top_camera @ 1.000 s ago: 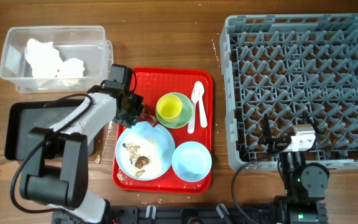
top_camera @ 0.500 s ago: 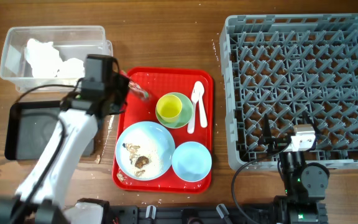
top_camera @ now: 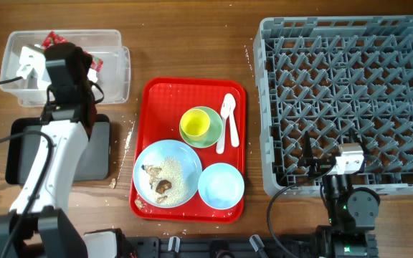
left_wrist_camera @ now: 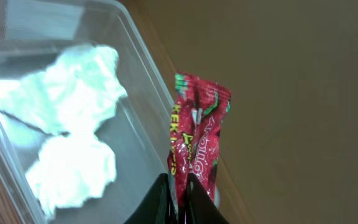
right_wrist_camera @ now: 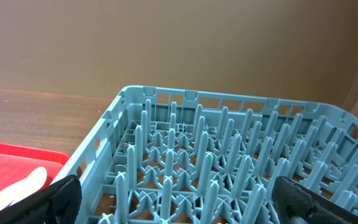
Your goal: Sort waste into correct bins and load items into the dishwasher rack
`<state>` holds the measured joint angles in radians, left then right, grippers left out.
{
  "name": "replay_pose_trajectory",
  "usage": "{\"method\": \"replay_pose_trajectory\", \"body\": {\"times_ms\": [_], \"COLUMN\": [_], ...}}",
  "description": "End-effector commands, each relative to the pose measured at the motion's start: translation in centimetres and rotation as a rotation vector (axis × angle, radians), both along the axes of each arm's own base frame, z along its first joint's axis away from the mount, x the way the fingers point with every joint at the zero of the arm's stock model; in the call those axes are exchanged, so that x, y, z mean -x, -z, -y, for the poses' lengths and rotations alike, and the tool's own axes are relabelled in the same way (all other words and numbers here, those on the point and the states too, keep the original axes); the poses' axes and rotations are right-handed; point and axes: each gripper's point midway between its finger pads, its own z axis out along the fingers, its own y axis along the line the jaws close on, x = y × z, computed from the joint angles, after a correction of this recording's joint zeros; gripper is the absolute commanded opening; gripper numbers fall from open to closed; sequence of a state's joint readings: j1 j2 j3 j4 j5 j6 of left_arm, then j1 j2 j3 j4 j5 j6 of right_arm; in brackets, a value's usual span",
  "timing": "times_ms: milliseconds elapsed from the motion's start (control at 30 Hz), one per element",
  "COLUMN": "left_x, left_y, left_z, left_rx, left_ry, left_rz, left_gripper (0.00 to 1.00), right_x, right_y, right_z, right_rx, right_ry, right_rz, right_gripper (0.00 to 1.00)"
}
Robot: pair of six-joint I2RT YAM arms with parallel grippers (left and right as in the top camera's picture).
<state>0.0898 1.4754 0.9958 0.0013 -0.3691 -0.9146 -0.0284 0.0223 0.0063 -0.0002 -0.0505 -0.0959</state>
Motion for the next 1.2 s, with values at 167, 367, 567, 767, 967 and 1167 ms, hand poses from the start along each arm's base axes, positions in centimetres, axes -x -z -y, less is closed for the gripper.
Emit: {"method": "replay_pose_trajectory", "body": {"times_ms": [167, 367, 567, 767, 967, 1167], "left_x": [-0.5, 0.6, 10.7, 20.4, 25.1, 25.3], "left_y": [3.4, 1.1, 2.0, -0.4, -2.5, -2.7], "left_z": [-3.6, 0.8, 6.8, 9.9, 10.7, 10.7], "left_rx": [-0.041, 0.075, 0.301, 0.38, 0.347, 0.342], "left_ry": [-0.033, 0.181, 0.366, 0.421, 0.433, 0.434], "left_rz": [-0.087, -0.07, -0.332, -0.394, -0.315, -0.302], "left_gripper": [0.92, 1.0, 1.0, 1.0, 1.0, 1.0], "right_x": [0.0, 0.0, 0.0, 0.0, 0.0, 0.0], "right_y": [-0.1, -0.1, -0.1, -0.1, -0.1, -0.1], "right_z": [0.4, 0.4, 0.4, 0.4, 0.4, 0.4], "right_rx": [0.01, 0.01, 0.009, 0.009, 0.01, 0.009], "right_ry": [0.018, 0.018, 0.018, 0.019, 0.018, 0.018], "right_rz": [0.007, 0.007, 0.007, 0.007, 0.007, 0.007], "right_gripper": [1.0, 1.0, 1.0, 1.0, 1.0, 1.0]}}
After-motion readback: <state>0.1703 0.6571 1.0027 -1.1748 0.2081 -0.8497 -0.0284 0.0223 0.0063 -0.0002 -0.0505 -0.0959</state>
